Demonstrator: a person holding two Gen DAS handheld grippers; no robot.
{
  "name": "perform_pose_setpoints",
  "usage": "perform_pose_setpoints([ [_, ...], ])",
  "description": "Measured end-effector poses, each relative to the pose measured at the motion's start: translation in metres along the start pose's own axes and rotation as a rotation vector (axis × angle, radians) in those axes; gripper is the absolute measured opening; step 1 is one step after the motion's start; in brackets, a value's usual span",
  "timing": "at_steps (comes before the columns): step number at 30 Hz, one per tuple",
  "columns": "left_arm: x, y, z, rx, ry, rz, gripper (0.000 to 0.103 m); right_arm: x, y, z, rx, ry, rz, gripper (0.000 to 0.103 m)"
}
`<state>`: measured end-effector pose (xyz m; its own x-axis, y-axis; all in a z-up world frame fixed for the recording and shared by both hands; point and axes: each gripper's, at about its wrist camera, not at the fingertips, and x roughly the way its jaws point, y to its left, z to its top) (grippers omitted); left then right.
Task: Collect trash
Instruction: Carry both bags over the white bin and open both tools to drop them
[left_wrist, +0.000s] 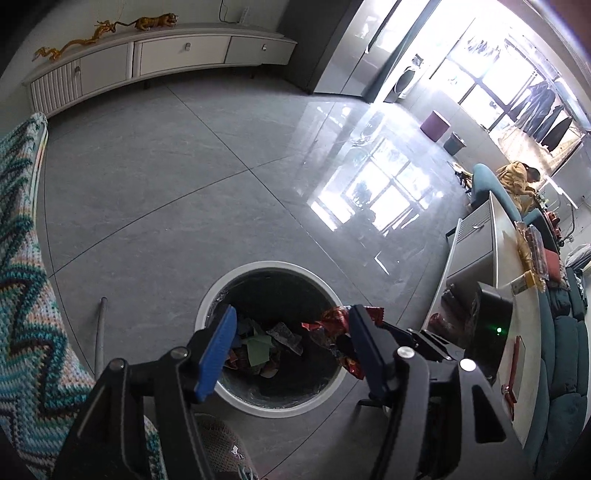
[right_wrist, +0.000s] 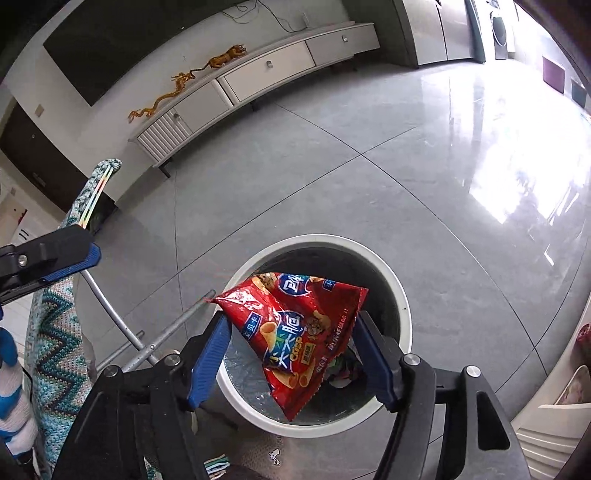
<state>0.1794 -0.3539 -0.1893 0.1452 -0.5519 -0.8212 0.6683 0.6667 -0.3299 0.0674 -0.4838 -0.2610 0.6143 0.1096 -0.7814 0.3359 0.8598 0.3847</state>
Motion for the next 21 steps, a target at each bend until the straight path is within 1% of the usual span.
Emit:
perform_pose_setpoints([
  [2, -0.013, -0.004, -0.001, -0.002, -0.02, -0.003, 0.061, -0.003, 0.002, 0.0, -0.004, -0.002, -0.002, 0.068],
  [5, -0.034, -0.007, -0.005, 0.004, -0.057, -0.003, 0.061, -0.006, 0.008, 0.001, -0.022, -0.005, -0.003, 0.073],
  [8, -0.056, -0.007, -0.009, 0.006, -0.094, 0.002, 0.062, -0.012, 0.013, 0.003, -0.03, -0.013, -0.005, 0.074],
  [12, -0.088, -0.007, -0.018, 0.012, -0.156, 0.032, 0.062, -0.033, 0.023, 0.001, -0.037, -0.039, 0.026, 0.074],
  [18, -0.138, -0.005, -0.034, 0.007, -0.24, 0.071, 0.063, -0.089, 0.047, -0.013, -0.091, -0.101, 0.061, 0.074],
  [21, -0.168, -0.003, -0.043, -0.006, -0.291, 0.099, 0.063, -0.127, 0.065, -0.02, -0.128, -0.153, 0.094, 0.074],
])
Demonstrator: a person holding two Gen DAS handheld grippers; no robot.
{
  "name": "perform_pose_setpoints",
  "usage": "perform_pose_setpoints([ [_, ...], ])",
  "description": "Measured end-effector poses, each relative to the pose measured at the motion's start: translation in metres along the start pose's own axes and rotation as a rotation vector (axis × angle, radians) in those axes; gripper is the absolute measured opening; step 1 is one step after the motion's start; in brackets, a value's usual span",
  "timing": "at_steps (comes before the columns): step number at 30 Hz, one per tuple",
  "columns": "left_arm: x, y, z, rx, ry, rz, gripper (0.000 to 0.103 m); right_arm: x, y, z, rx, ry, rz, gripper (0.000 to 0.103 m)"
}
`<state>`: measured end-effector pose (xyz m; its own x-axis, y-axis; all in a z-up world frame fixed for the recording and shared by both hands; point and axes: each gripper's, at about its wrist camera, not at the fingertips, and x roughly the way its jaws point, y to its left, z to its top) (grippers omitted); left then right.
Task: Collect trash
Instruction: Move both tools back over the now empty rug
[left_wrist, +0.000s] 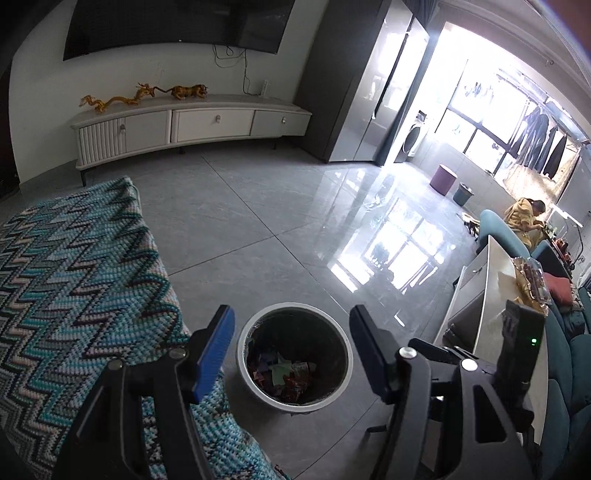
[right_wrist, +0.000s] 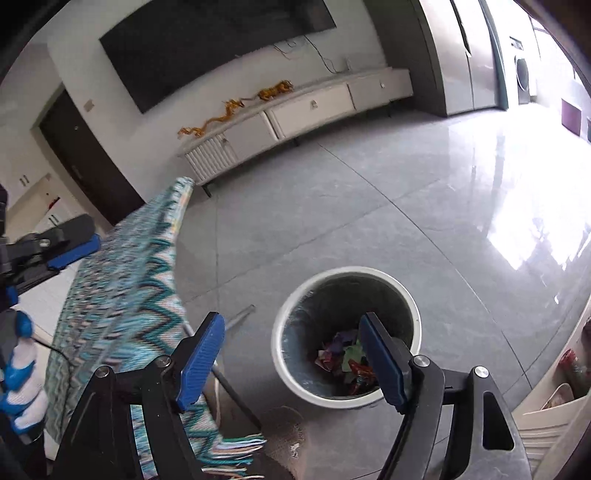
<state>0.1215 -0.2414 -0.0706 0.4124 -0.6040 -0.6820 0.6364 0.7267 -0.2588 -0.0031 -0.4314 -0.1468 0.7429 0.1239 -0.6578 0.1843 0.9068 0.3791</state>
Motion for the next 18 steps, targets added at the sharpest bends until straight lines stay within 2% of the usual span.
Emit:
perform_pose_setpoints([
  [6, -0.074, 0.013, 0.002, -0.029, -0.131, 0.085, 0.063, -0.062, 0.061, 0.005, -0.103, -0.105, 0.087, 0.074],
  [10, -0.135, 0.029, 0.001, -0.044, -0.239, 0.18, 0.063, -0.093, 0.118, 0.004, -0.198, -0.155, 0.168, 0.074],
  [16, -0.213, 0.056, -0.014, -0.065, -0.359, 0.345, 0.067, -0.117, 0.191, 0.001, -0.265, -0.206, 0.257, 0.076],
  [18, -0.234, 0.064, -0.018, -0.071, -0.39, 0.377, 0.067, -0.122, 0.207, 0.001, -0.277, -0.214, 0.278, 0.078],
])
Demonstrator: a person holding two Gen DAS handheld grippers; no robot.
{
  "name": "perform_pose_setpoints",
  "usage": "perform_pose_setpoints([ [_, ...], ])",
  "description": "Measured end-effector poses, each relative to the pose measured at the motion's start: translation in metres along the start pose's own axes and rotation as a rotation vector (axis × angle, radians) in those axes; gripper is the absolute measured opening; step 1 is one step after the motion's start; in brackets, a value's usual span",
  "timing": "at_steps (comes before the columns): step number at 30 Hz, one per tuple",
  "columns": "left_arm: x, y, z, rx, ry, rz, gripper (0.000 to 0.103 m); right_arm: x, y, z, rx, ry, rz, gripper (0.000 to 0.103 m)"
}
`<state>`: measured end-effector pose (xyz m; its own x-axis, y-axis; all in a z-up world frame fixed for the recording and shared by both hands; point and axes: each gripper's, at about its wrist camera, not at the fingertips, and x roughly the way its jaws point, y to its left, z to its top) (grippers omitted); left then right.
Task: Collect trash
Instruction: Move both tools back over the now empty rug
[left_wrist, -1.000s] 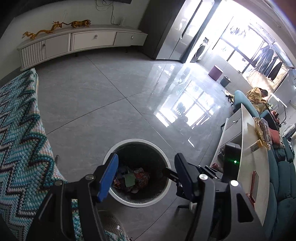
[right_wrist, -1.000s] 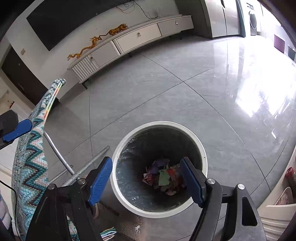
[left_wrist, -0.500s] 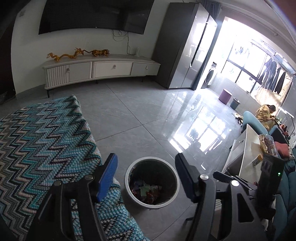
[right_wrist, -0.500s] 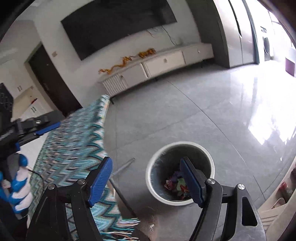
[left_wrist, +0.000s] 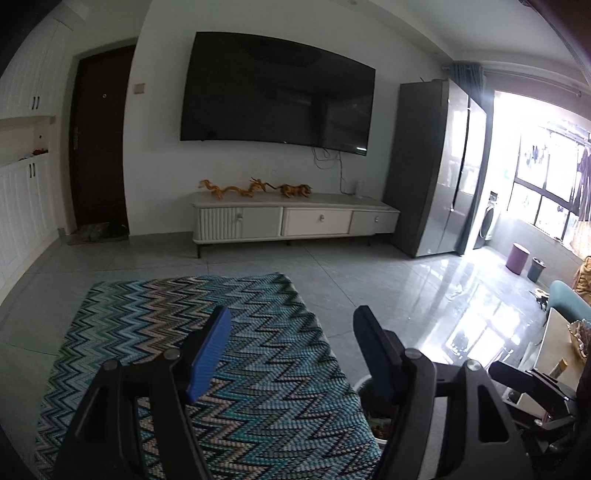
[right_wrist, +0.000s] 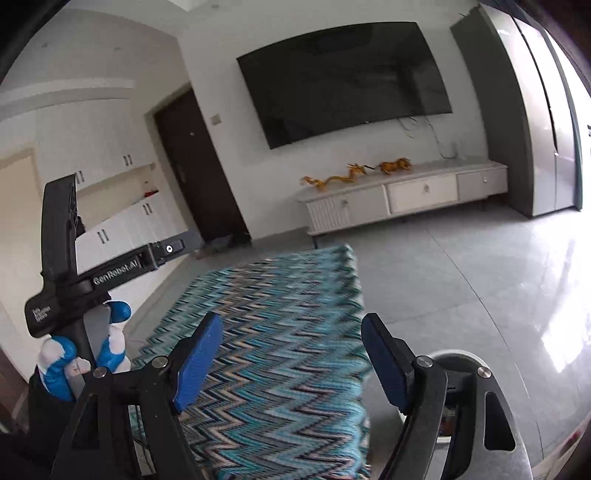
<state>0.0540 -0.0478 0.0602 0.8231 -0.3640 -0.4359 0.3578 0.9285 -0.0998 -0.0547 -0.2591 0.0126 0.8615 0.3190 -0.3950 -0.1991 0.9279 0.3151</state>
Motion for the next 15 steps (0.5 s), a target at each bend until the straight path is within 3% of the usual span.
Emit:
perform_pose_setpoints([
  [8, -0.049, 0.046, 0.026, -0.034, -0.094, 0.098, 0.07, 0.014, 0.053, 0.013, -0.028, -0.013, 0.098, 0.085],
  [15, -0.012, 0.066, 0.011, -0.046, -0.034, 0.133, 0.074, 0.059, 0.046, 0.002, -0.006, 0.046, 0.075, 0.085],
])
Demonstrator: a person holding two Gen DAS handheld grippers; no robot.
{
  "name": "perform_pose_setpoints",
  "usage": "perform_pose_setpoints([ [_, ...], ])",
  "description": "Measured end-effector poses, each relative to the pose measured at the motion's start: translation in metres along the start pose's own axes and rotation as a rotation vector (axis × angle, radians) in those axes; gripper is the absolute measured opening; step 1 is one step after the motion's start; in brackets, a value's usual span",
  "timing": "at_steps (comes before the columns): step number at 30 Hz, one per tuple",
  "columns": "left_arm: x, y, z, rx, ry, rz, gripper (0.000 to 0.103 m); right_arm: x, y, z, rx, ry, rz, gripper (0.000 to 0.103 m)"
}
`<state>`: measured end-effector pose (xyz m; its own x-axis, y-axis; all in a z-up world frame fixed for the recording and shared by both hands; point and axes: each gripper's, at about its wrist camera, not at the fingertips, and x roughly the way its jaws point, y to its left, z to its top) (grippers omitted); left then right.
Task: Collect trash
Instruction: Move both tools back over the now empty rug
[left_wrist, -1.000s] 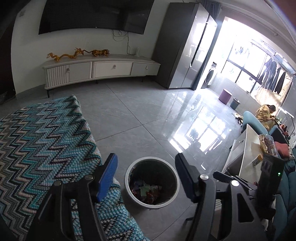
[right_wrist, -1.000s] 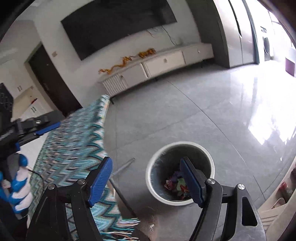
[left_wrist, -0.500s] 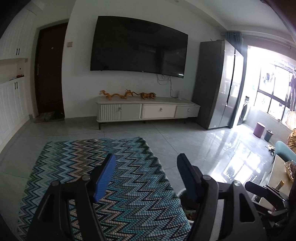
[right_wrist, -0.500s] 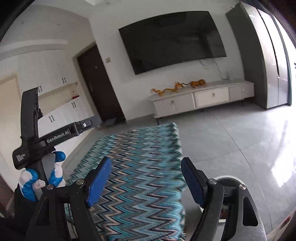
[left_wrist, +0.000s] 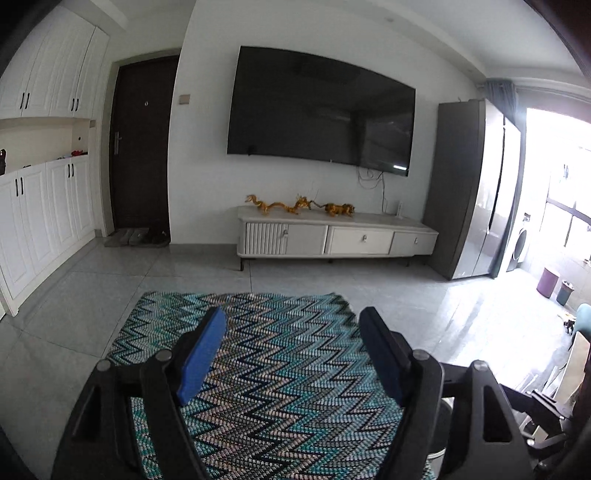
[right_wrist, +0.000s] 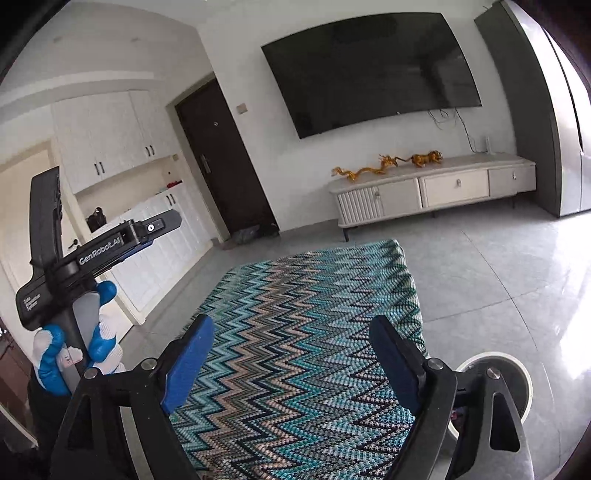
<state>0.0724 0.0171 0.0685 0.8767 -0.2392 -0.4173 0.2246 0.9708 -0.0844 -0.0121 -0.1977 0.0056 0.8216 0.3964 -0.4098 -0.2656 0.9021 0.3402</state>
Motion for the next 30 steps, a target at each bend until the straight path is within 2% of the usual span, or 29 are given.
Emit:
perform_pose_setpoints([
  [7, 0.064, 0.005, -0.038, 0.035, 0.113, 0.029, 0.076, 0.051, -0.023, -0.004, 0.021, 0.035, -0.098, 0.085],
  [14, 0.113, 0.01, -0.072, 0.088, 0.172, 0.093, 0.076, 0.097, -0.042, -0.009, 0.025, 0.071, -0.186, 0.088],
  [22, 0.152, 0.018, -0.089, 0.104, 0.192, 0.14, 0.077, 0.145, -0.055, -0.016, 0.004, 0.12, -0.258, 0.09],
  [26, 0.166, 0.019, -0.094, 0.106, 0.194, 0.156, 0.087, 0.16, -0.06, -0.018, -0.01, 0.129, -0.297, 0.093],
  [30, 0.173, 0.02, -0.097, 0.105, 0.193, 0.168, 0.09, 0.17, -0.064, -0.019, -0.013, 0.135, -0.327, 0.095],
])
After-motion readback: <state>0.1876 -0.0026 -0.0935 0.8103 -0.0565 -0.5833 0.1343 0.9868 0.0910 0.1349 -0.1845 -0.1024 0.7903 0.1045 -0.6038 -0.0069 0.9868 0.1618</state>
